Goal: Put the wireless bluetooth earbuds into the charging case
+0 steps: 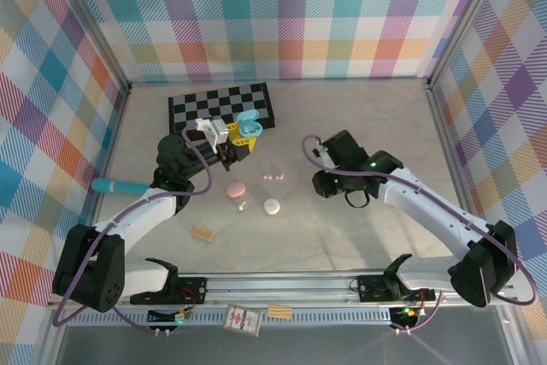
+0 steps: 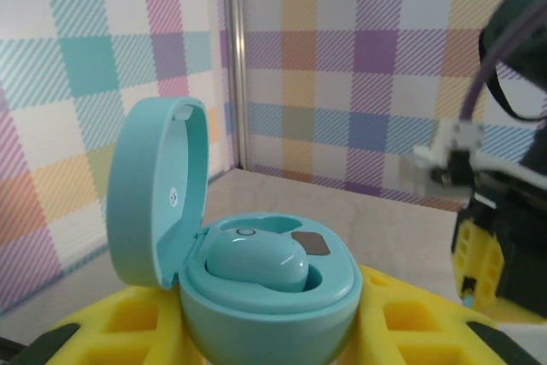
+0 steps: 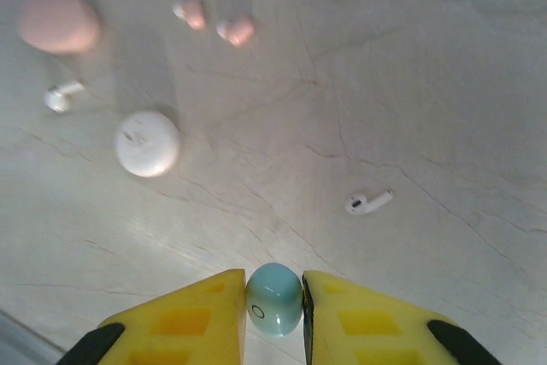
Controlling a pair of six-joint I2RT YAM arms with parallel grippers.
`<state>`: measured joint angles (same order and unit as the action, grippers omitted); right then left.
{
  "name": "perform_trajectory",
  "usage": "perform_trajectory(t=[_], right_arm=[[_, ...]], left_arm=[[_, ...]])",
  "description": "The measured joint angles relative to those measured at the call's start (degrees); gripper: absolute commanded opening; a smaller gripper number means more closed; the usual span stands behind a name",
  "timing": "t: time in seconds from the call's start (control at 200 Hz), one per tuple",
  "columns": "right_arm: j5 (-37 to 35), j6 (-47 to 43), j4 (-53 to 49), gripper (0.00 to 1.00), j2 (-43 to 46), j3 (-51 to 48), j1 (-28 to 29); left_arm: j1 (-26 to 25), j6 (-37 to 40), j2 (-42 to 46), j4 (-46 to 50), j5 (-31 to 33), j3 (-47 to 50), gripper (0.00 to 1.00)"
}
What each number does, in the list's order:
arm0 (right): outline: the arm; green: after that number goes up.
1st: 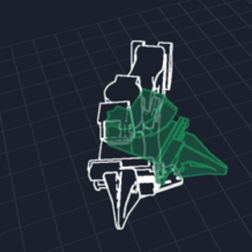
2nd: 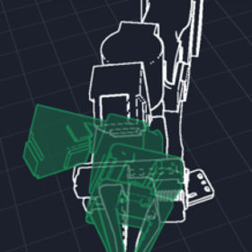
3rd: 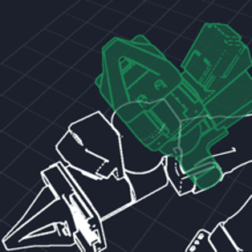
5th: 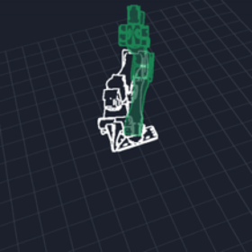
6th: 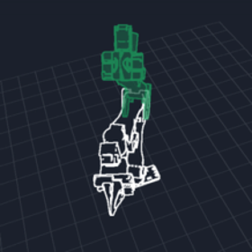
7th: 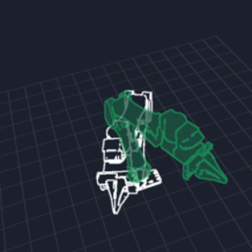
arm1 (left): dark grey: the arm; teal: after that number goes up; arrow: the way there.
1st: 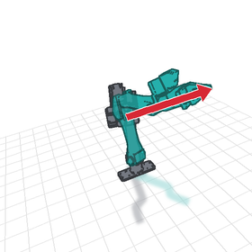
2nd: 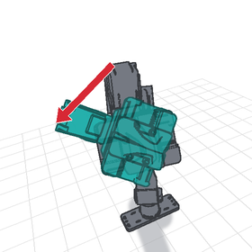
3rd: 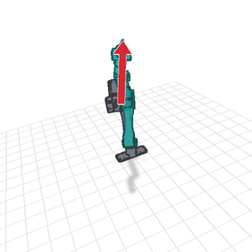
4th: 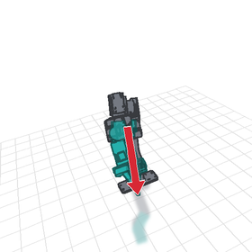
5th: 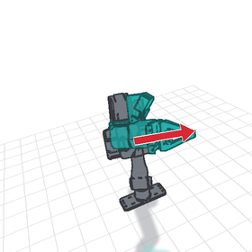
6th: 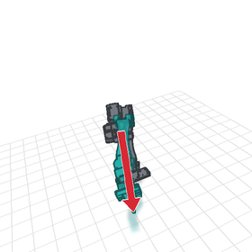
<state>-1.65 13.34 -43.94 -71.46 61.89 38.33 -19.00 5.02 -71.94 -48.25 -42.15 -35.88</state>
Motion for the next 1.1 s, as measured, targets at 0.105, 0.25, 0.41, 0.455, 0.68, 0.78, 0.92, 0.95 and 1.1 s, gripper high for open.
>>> perform_trajectory(t=[0.105,0.25,0.41,0.455,0.68,0.78,0.92,0.95,1.1], right_arm=[[5.64,0.94,0.52,0.24,0.39,2.34,-2.25],[14.38,2.62,1.31,0.24,0.39,5.57,-4.63],[22.88,4.28,3.41,0.25,0.17,8.74,-5.38],[24.83,4.59,4.28,0.25,0.00,9.64,-5.53],[32.35,5.62,7.67,0.25,-2.03,13.29,-6.54],[34.25,5.75,8.37,0.25,-3.19,14.10,-6.86],[35.50,5.73,8.44,0.24,-4.74,14.82,-6.88],[35.67,5.73,8.44,0.24,-4.98,14.84,-6.91],[36.06,5.73,8.44,0.24,-5.35,14.84,-6.93]], left_arm=[[-1.07,1.07,-0.48,1.60,-0.24,0.00,0.33],[-2.62,2.19,-0.81,3.30,-0.70,0.00,0.33],[-4.90,2.34,-2.80,3.32,-1.55,-0.17,0.33],[-5.77,2.34,-3.69,3.34,-1.84,-0.39,0.33],[-8.92,2.34,-4.72,3.32,-2.73,-0.66,0.32],[-9.90,2.34,-4.72,3.39,-3.10,-0.68,0.32],[-10.80,2.34,-4.72,3.67,-3.80,-0.72,0.32],[-10.88,2.34,-4.72,3.82,-3.85,-0.72,0.32],[-10.99,2.34,-4.70,4.66,-4.17,-0.72,0.32]])
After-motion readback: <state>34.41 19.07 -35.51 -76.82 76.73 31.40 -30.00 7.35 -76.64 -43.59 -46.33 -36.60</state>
